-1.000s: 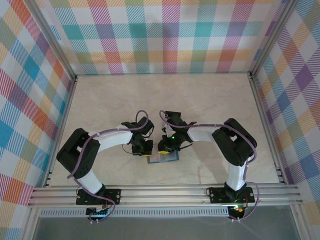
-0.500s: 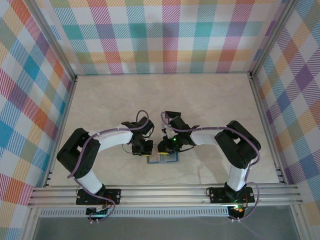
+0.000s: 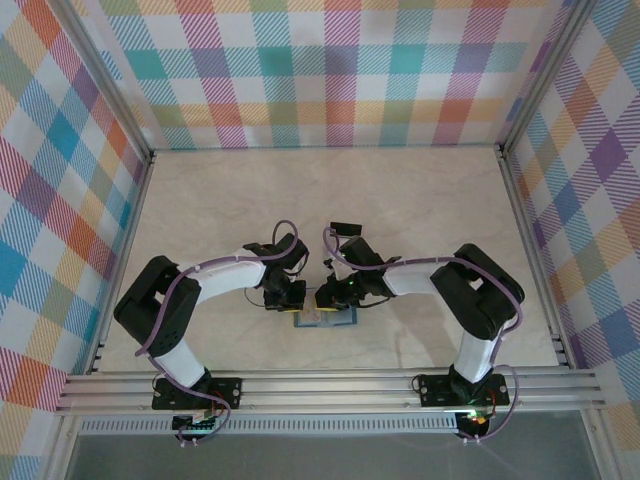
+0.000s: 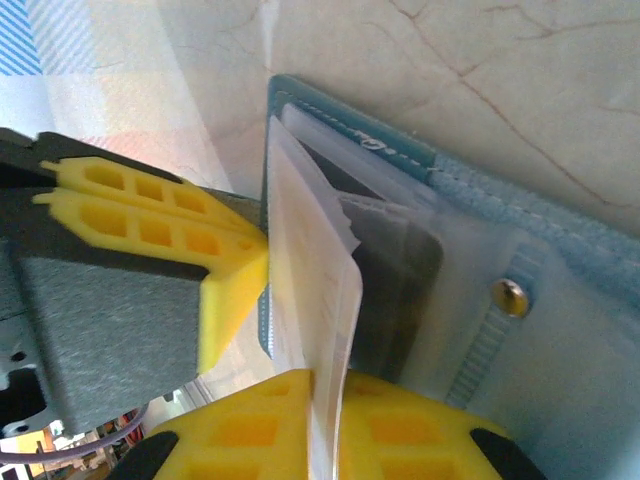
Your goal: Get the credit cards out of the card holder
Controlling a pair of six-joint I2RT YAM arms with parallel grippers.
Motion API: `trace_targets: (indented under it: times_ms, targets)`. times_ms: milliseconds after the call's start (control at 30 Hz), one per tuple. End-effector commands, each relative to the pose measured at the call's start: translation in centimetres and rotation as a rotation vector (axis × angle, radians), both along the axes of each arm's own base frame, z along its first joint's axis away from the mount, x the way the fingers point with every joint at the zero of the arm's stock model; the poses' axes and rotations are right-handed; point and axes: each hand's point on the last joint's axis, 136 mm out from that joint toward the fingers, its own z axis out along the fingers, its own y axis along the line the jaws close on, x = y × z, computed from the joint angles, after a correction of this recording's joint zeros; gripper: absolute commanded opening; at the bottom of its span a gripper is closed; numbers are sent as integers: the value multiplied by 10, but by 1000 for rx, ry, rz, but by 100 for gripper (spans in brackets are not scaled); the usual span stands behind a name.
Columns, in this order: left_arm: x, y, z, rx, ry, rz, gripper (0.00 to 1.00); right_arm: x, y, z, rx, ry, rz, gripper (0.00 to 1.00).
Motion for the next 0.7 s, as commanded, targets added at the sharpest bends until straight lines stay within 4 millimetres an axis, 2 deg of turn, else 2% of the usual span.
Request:
trace_targets:
  times_ms: [0,167,667]
  targets:
    - [-6,22,-18,117,35,4,10,-3,6,21,70,-63,28,16]
    - [-8,26,-20,135,39,0,10,-5,2,22,64,-72,25,16]
    - [-8,28,-15,143,29,-3,10,-3,-10,7,-13,-61,-10,17]
